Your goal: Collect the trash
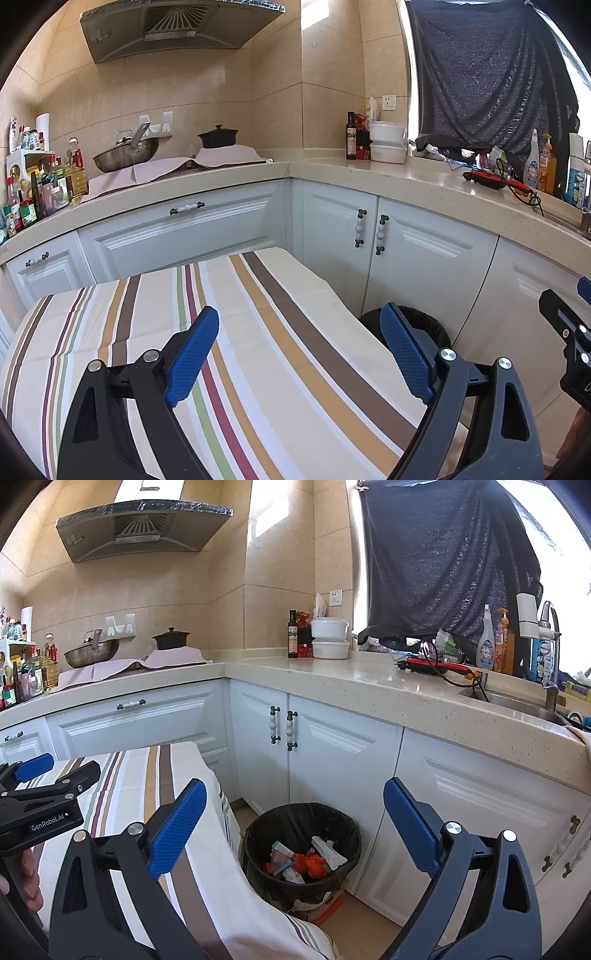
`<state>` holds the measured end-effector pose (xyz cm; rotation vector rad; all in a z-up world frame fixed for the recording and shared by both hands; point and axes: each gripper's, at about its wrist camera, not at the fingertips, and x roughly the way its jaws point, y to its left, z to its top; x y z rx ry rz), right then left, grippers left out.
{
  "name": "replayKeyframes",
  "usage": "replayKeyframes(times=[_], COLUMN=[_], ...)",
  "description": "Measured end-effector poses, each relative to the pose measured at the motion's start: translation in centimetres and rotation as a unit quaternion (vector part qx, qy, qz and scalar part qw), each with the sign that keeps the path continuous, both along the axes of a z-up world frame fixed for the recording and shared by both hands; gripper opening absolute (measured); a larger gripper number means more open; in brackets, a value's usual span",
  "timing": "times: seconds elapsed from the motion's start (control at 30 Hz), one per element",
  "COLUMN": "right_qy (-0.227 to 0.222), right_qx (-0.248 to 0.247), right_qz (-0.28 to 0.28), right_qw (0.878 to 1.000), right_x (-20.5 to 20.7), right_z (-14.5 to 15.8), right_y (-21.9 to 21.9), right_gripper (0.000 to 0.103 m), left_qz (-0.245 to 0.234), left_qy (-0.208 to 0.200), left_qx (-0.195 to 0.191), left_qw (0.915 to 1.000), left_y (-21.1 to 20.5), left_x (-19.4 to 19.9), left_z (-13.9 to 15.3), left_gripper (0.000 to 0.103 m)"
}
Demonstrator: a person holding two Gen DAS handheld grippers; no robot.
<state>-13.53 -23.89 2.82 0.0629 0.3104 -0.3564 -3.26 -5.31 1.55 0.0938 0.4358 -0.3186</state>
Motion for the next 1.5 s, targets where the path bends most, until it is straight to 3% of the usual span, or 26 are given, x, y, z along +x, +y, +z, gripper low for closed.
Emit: replayKeyframes(times=[1.27, 1.5], right_qy=[-0.001, -0.001], right_qx=[-0.001, -0.001], right_qz=[0.0, 0.001], right_qw=[1.0, 1.0], right_x=[0.09, 0.1], right_z=[0.07, 0.03], right_y=[-0.14, -0.15], right_gripper=[0.094, 0.094], left_qz=[-0.008, -0.001], left_qy=[0.011, -0.002], left_qx=[0.005, -0.005], left_qw=[0.9999, 1.0], left_y=[-0.35, 0.17], left_x=[0.3, 0.02], left_z=[-0.42, 0.01], left_gripper=[0.087, 0.088])
